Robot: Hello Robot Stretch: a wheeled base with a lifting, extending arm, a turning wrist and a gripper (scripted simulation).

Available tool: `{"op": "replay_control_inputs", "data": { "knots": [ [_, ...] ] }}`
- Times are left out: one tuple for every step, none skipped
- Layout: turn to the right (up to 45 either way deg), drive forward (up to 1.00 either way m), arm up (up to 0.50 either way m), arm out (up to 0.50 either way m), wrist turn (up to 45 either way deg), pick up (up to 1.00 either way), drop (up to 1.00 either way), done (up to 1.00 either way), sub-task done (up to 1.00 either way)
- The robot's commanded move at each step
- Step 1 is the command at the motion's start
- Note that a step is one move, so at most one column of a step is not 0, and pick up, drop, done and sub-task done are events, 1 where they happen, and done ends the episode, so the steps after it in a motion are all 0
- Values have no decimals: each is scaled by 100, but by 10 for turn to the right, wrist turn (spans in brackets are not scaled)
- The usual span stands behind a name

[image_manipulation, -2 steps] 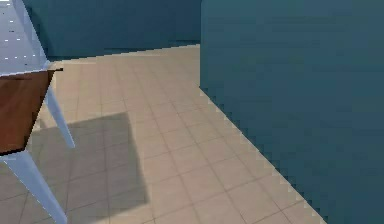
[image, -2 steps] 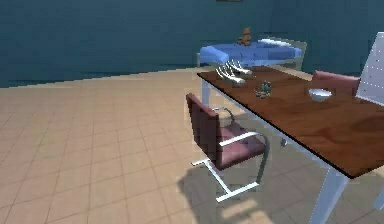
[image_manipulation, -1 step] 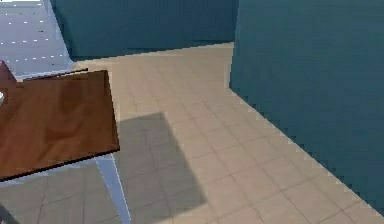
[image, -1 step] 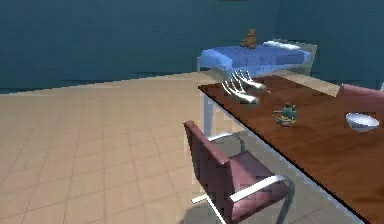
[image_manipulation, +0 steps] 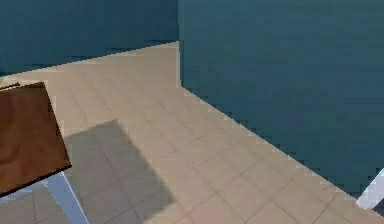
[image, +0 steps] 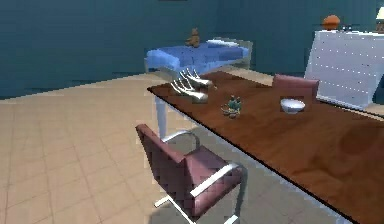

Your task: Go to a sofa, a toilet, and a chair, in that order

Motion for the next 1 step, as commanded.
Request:
{"op": "replay_control_inputs", "data": {
  "knots": [
    [0, 0, 0, 0, 0, 0, 0, 100, 0]
  ]
}}
